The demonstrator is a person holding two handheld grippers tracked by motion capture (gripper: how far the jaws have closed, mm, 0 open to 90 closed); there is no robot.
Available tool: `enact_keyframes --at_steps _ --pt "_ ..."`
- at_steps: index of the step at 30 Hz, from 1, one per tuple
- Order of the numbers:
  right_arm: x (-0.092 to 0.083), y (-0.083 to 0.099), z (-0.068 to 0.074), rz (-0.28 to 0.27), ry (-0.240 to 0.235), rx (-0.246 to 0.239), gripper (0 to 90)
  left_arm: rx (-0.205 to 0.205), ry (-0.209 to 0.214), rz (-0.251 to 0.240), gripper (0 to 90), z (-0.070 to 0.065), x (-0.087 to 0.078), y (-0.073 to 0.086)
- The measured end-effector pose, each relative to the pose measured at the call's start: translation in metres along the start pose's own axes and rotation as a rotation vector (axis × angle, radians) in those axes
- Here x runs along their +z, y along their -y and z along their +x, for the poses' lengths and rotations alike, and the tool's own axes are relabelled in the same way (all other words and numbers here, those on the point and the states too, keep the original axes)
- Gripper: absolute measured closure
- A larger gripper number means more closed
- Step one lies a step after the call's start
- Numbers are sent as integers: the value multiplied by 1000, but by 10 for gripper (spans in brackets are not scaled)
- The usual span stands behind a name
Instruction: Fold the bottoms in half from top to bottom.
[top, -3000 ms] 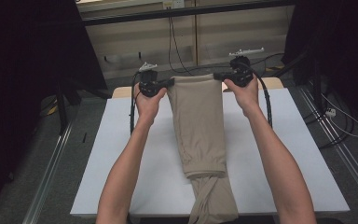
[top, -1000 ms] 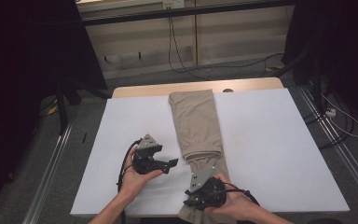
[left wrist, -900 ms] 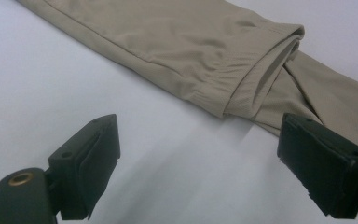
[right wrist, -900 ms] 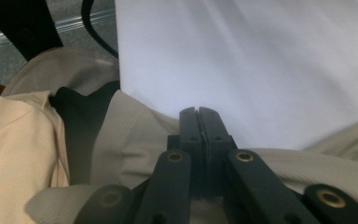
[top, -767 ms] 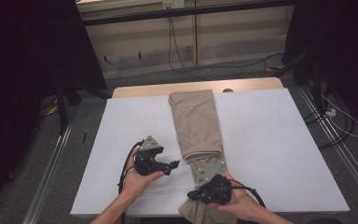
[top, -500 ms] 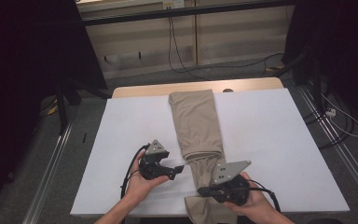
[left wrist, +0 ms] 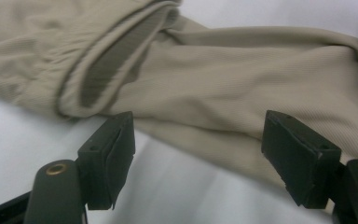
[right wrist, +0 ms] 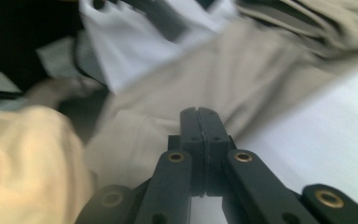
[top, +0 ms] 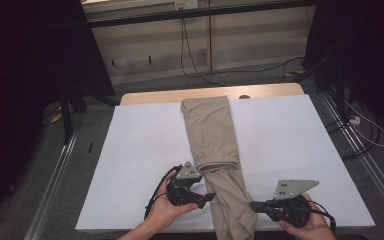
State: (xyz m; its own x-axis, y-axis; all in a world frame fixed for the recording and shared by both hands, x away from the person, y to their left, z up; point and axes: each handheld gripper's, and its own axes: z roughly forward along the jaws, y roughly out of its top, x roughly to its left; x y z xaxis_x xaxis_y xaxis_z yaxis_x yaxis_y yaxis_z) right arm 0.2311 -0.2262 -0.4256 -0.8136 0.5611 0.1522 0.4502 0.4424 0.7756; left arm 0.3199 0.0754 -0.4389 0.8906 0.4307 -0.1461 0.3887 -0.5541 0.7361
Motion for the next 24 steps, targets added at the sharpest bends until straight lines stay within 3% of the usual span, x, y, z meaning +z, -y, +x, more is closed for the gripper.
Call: enact_keyframes --at_steps 2,4,7,10,12,15,17,20,21,24 --pt "-3 4 -5 3 13 43 882 9 -1 6 265 -2 2 -1" --pt "-1 2 -4 22 67 39 752 10 -3 8 272 -3 4 -1" --pt "1 2 -4 64 137 31 726 -4 -9 8 272 1 2 0" --pt "1 -3 0 34 113 24 677 -19 -19 4 270 6 0 2" --pt "7 -8 11 28 54 -9 707 -26 -24 1 260 8 0 2" --pt "29 -14 31 85 -27 -81 708 -29 -30 1 252 9 0 2" --pt "44 -16 40 128 -55 -112 642 -29 -29 0 252 9 -1 2" --pt "59 -16 46 200 -32 -147 558 -27 -28 -1 244 9 -2 3" --pt "61 -15 47 192 -26 -158 537 -27 -29 0 243 9 -2 3" --pt "59 -14 49 191 4 -165 670 -28 -30 3 243 11 -2 4"
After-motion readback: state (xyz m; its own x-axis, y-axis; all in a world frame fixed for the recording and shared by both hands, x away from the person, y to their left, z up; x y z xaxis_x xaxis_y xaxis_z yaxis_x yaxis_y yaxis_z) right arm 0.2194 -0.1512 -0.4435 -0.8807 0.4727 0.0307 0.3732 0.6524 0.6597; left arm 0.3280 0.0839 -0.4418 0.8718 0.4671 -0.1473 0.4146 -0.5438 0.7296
